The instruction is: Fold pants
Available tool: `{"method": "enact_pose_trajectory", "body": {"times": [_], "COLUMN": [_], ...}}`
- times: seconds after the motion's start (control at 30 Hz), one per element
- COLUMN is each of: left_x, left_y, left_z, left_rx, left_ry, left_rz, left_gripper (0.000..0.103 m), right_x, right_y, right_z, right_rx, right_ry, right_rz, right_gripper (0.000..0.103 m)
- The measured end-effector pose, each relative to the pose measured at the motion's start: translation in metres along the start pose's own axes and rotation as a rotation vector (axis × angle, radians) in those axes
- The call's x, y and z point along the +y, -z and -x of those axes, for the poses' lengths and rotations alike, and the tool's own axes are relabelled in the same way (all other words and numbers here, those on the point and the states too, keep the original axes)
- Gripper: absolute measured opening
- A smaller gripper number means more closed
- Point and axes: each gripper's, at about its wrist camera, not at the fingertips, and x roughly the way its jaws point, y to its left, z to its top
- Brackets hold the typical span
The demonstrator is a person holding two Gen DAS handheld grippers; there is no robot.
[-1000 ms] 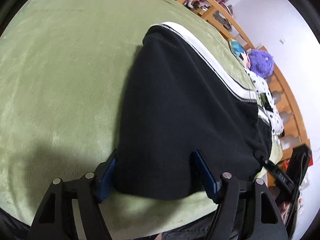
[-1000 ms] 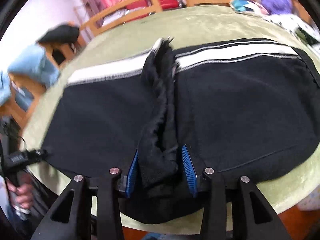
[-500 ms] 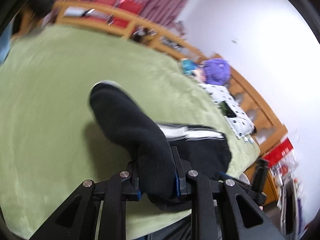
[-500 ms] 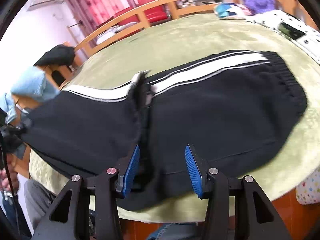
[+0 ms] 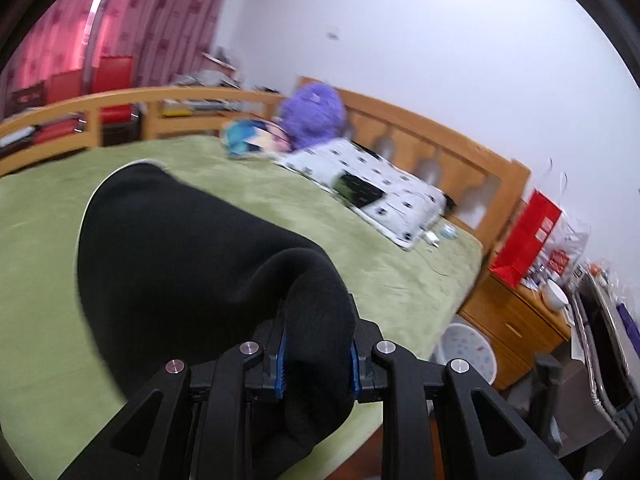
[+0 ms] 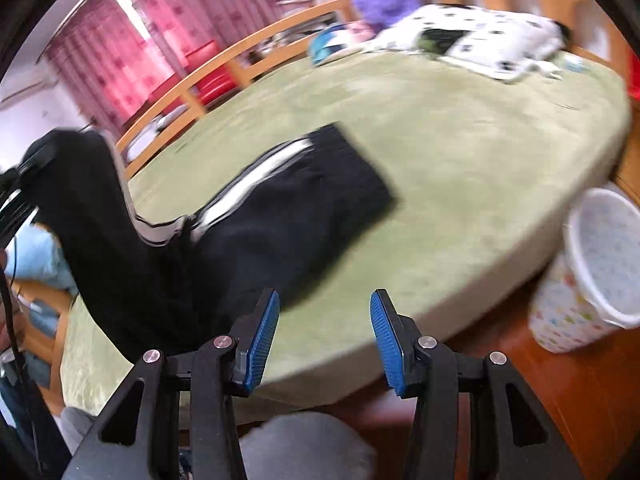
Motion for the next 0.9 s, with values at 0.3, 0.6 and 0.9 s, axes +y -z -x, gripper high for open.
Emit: {"method": "enact_pose_trajectory", "body": {"times": [0.3, 0.6, 0.9], "left_x": [-0.034, 0.096, 0.162], "left_y": [0.049, 0.076, 0.133], "left_z": [-0.093, -0.021, -0.018], "left_rx": [0.243, 0.193, 0.286], "left_ry": [0.113, -0.149, -0.15], "left_rz": [0.031, 0.255, 0.452], "left_gripper": [0.055, 0.068, 0.068], "right_x": [-0.06, -0.002, 0.044], "right_y": [0.012, -0.058, -0.118], "right_z": [-0.002, -0.056, -0.154], "right_rx": [0.031, -0.033, 0.062], "right_ry": [0.096, -0.046, -0.101], "right_rz": [-0.083, 0.081, 0.227], "right_gripper": [0.048, 0.048, 0.049]}}
